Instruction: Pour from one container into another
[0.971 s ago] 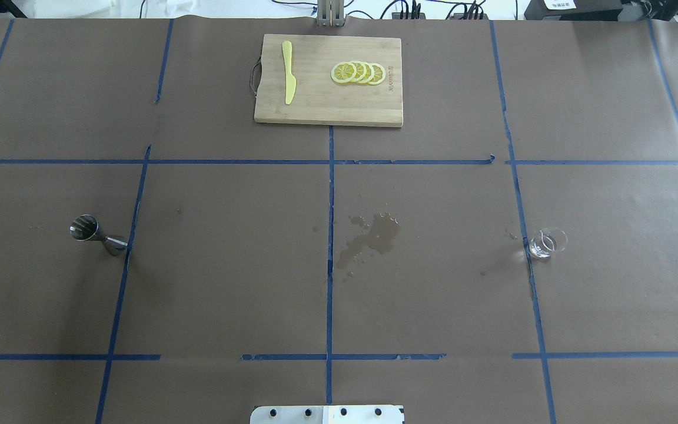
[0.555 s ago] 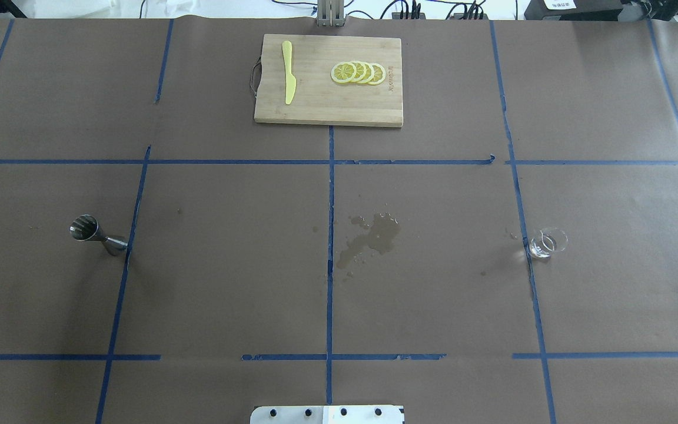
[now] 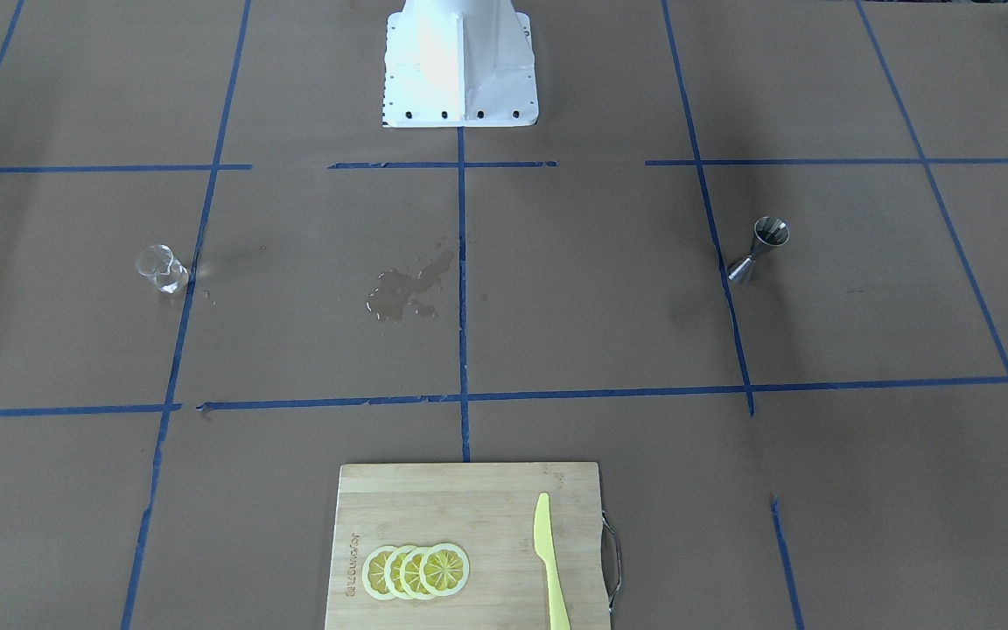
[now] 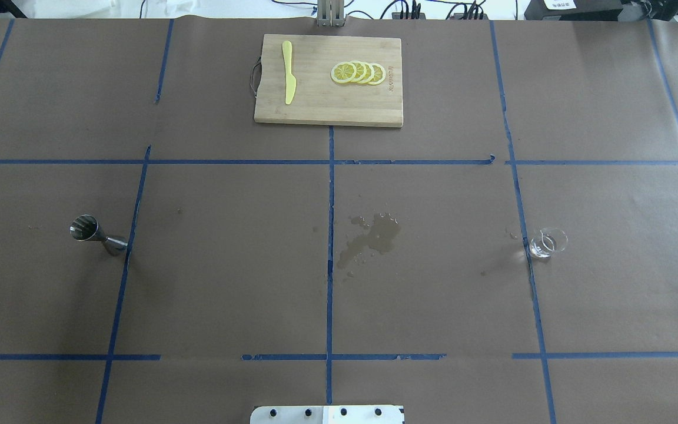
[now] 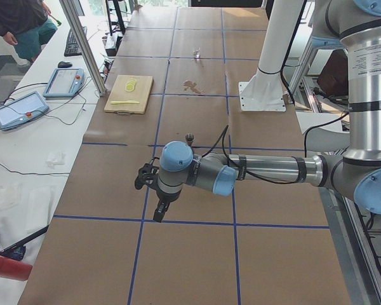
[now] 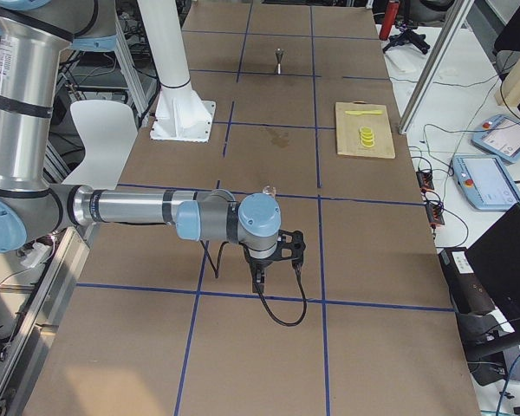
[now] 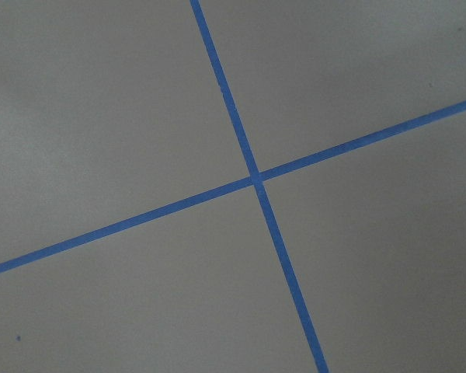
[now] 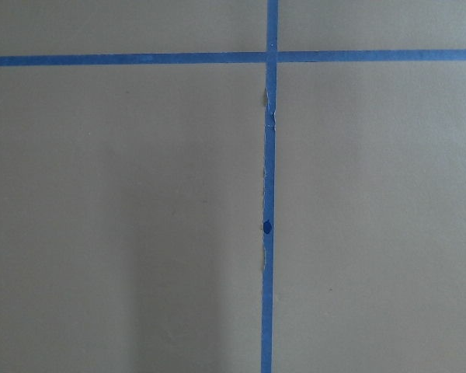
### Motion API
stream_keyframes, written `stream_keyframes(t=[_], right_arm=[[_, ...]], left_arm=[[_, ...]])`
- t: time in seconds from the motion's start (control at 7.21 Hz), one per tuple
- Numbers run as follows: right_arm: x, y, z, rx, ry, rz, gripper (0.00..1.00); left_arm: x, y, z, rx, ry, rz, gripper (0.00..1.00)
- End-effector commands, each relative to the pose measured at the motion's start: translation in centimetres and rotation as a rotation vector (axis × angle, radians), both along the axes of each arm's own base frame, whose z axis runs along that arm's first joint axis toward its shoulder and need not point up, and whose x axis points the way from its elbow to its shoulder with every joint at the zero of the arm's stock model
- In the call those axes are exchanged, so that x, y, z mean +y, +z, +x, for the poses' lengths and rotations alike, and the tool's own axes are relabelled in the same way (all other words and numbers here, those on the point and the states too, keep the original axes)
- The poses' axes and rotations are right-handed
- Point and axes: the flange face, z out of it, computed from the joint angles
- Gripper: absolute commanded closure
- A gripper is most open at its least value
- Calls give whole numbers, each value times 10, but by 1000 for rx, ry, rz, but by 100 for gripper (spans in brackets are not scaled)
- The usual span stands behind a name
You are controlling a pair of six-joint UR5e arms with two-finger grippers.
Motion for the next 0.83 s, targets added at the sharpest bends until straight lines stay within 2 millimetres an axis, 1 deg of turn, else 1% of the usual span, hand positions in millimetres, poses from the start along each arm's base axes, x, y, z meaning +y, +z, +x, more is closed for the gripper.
stream_keyframes(t=[0.0, 0.14, 0.28, 0.55, 0.69], right_arm=[[0, 1, 0, 2, 1, -2, 0], [-1, 0, 0, 3, 41, -37, 0], [-10, -11, 0, 1, 92, -51, 0], [-14, -11, 0, 2, 93, -36, 0], [-15, -7, 1, 11, 85, -16, 0]], left_arm=[[-6, -4, 1, 29, -81, -26, 0], [-8, -6, 2, 33, -82, 21, 0], [-9, -11, 2, 47, -111, 23, 0], [-10, -11, 2, 53, -125, 36, 0], [-10, -10, 2, 53, -124, 37, 0]])
